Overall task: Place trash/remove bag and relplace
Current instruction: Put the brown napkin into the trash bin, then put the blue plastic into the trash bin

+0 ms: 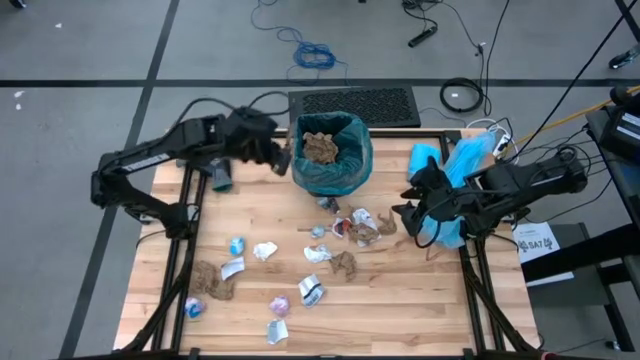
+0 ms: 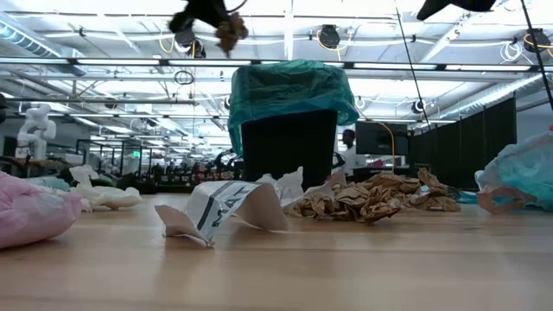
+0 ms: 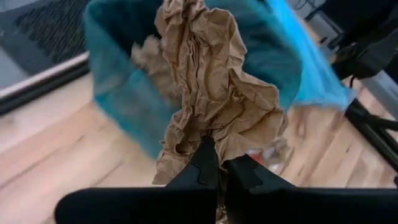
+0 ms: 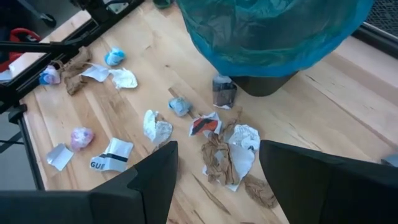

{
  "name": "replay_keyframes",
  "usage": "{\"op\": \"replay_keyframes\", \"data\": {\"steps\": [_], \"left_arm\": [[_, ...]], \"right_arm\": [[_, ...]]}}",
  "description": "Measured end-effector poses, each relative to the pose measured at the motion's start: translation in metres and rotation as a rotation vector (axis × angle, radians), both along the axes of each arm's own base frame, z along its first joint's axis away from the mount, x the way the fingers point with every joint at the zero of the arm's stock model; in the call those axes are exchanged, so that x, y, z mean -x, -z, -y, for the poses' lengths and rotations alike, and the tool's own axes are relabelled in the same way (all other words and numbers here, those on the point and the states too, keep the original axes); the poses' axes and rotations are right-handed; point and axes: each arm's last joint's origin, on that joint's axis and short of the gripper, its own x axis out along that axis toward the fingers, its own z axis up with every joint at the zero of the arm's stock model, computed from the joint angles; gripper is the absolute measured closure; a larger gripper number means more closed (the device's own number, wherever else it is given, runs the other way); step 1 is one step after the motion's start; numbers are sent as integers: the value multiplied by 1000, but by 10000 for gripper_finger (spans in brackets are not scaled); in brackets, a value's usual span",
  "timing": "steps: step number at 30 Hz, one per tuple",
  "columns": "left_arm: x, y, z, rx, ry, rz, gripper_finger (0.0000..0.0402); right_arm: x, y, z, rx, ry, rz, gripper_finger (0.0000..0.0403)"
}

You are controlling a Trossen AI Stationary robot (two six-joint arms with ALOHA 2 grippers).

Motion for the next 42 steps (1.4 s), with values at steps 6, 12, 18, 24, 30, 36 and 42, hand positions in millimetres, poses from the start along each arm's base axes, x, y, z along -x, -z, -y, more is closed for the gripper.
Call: {"op": "replay_keyframes", "data": {"steps": [6, 12, 18, 24, 30, 36, 42], "left_arm": [[-42, 0, -21, -99, 117, 106, 395], [-70, 6, -34, -136, 110, 219, 362], [-79, 20, -46, -61, 124, 203, 292], [-79, 21, -47, -103, 154, 189, 226], [-62, 7, -40, -138, 204, 182, 220], [-15, -12, -10, -88, 245, 80, 233], [31, -18, 31, -32, 241, -91, 244]], "right_arm": [[-2, 2, -1, 3, -7, 9, 186], [-2, 1, -1, 1, -8, 11, 186], [-3, 0, -1, -6, -9, 29, 186], [-3, 0, -1, -5, -10, 29, 186], [-3, 0, -1, 3, -19, 26, 186], [-3, 0, -1, 13, -28, 23, 186], [-3, 0, -1, 35, -47, 15, 186]]}}
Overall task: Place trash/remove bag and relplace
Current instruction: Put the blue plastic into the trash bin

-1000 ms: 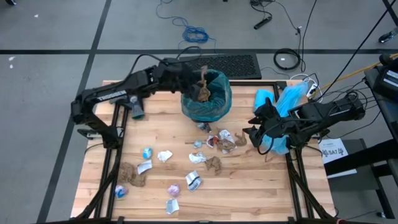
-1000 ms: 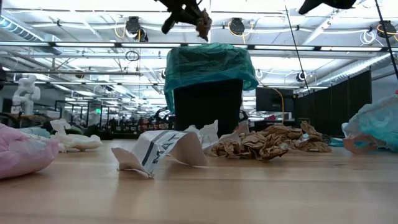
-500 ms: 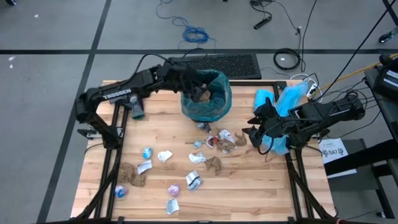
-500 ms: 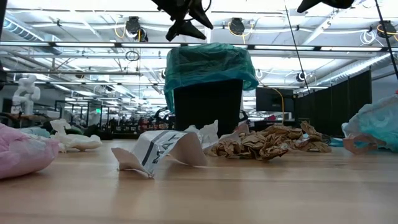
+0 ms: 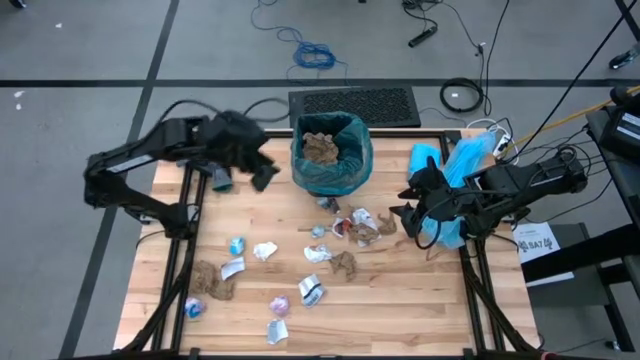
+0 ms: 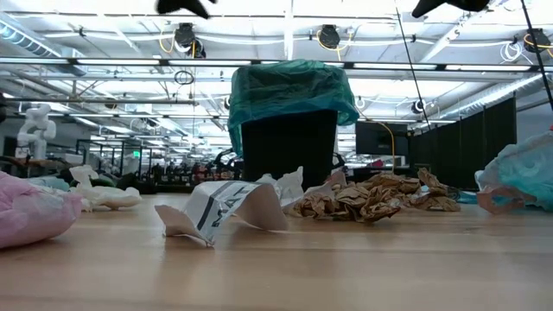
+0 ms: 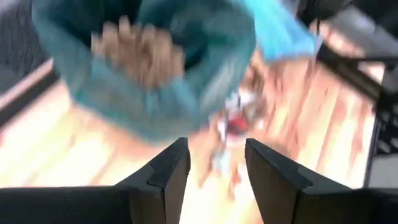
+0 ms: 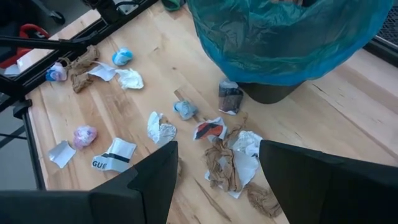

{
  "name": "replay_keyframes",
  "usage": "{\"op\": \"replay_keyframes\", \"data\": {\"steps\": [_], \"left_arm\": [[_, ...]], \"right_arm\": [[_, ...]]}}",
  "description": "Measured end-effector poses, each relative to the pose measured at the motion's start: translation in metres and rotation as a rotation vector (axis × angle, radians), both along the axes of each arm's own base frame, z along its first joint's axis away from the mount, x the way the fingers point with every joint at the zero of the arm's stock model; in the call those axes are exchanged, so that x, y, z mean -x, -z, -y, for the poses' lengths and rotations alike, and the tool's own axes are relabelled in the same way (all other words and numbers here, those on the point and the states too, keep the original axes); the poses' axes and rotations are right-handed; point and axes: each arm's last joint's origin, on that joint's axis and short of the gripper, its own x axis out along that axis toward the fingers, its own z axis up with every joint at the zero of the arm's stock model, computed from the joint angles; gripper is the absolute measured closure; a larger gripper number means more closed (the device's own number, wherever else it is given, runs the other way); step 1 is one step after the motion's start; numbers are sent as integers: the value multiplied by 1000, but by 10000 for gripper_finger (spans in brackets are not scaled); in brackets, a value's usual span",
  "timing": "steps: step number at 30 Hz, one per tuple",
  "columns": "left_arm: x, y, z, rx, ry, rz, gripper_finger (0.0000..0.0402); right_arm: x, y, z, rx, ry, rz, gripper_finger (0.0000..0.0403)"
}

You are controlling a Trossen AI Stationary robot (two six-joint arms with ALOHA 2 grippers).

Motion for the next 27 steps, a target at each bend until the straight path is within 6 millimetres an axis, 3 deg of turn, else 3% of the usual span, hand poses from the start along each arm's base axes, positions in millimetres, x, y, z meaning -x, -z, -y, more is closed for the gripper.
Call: {"op": "replay_keyframes", "data": {"steps": [4, 9, 18, 27], "left_arm": [[13, 10, 26, 41, -36, -157, 245], [11, 41, 57, 105, -74, -283, 245], [26, 137, 101, 230, -420, -509, 245], [37, 206, 123, 424, -595, -418, 245]], "right_arm": [[0, 0, 0, 18, -16, -6, 186], [0, 0, 0, 37, -32, -12, 186], [0, 0, 0, 40, -36, -13, 186], [0, 0, 0, 59, -63, -21, 186]]}}
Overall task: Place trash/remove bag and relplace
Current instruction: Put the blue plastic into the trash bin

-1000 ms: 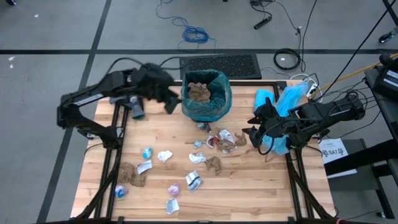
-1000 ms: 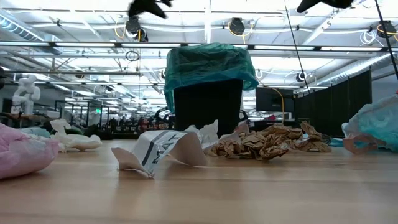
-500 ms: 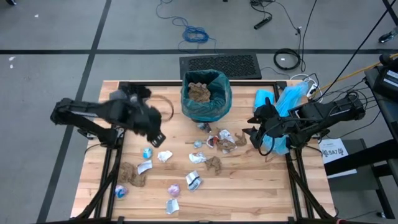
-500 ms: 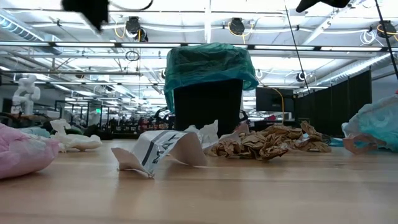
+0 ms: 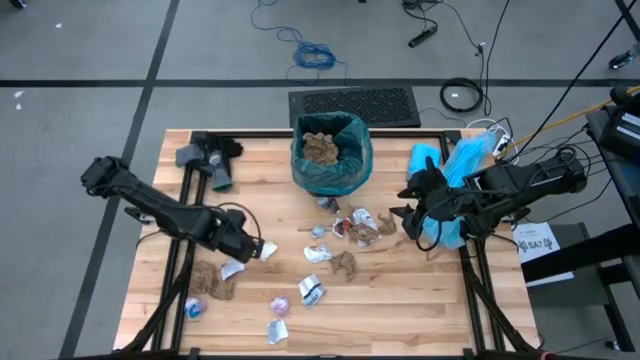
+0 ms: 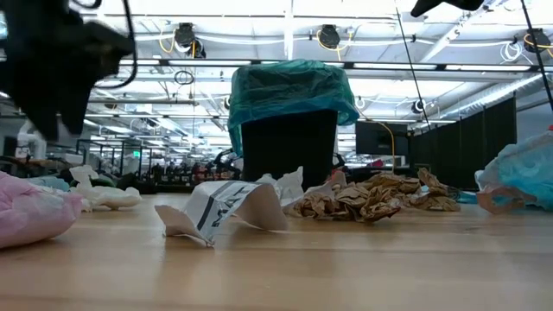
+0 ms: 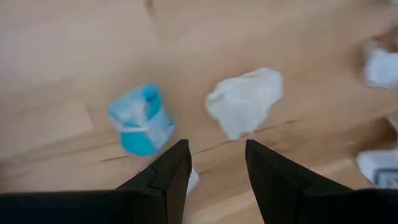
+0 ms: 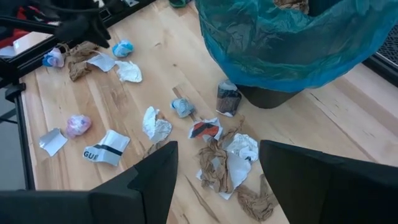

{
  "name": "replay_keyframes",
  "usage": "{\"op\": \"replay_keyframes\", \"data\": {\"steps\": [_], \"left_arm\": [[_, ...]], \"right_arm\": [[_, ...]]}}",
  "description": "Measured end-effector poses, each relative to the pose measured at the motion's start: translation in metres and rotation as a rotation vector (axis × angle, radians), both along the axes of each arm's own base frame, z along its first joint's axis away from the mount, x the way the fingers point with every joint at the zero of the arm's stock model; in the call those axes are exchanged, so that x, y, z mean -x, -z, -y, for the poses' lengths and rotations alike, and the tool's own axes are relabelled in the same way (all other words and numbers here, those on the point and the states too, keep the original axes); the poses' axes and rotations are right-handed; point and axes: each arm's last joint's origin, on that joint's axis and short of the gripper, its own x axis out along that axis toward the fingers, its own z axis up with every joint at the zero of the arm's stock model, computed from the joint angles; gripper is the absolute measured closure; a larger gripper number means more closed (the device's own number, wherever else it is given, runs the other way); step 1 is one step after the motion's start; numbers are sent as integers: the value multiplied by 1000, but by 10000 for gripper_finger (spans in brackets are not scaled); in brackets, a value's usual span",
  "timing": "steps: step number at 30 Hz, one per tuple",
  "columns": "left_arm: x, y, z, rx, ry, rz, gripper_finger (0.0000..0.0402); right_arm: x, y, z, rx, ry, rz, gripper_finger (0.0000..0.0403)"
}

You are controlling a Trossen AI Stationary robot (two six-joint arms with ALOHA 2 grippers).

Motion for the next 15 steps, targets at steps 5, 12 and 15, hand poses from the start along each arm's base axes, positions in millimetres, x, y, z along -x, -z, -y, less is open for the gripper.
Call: {"op": "replay_keyframes", "data": {"steps": [5, 12, 15], "left_arm": [[8, 21, -3, -9, -106, -51, 245], [19, 49, -6, 14, -152, -119, 245], [24, 62, -9, 22, -206, -113, 245]], "right_arm": [[0, 0, 0, 9, -11, -3, 186], [0, 0, 0, 24, -29, -8, 186], [0, 0, 0, 23, -30, -6, 186]]}}
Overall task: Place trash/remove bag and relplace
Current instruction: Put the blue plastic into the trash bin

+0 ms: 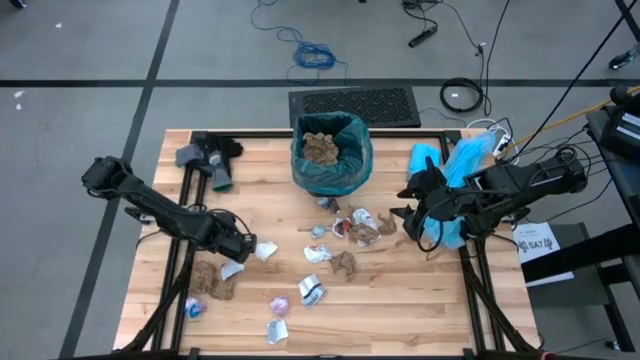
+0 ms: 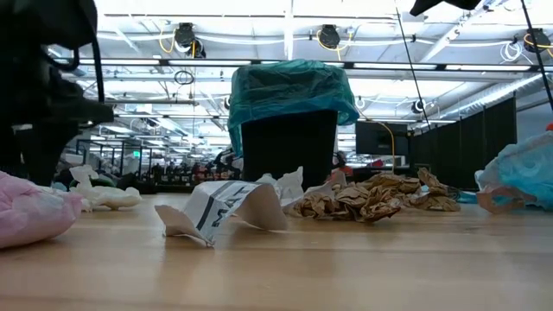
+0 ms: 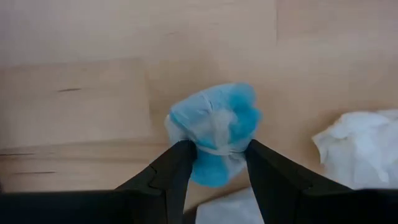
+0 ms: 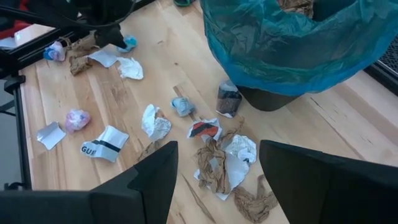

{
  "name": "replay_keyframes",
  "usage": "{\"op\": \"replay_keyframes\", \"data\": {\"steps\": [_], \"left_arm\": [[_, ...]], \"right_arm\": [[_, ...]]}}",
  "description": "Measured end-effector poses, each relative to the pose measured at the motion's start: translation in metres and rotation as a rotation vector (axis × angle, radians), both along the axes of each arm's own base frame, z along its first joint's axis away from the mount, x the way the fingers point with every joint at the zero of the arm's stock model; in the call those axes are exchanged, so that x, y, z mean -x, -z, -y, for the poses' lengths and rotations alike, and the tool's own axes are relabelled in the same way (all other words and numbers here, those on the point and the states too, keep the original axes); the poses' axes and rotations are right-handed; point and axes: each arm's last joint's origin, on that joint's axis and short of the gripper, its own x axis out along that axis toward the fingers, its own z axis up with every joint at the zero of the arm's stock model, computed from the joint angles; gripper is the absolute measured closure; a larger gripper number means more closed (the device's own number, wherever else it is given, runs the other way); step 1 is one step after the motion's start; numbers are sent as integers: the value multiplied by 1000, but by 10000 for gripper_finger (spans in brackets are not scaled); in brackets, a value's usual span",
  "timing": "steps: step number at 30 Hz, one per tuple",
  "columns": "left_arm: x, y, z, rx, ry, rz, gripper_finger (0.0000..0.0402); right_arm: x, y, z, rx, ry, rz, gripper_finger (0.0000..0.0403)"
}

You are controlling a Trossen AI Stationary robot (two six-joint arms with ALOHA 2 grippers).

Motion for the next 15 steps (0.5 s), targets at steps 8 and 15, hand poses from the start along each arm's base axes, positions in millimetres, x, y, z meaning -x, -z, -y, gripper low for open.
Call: {"op": "replay_keyframes", "data": {"steps": [8, 15], "left_arm": [[-1, 10, -2, 3, -3, 58, 345], [-22, -18, 7, 23, 66, 203, 389]], "right_arm": [[0, 0, 0, 5, -5, -1, 186], [0, 0, -1, -3, -24, -8, 186]]}}
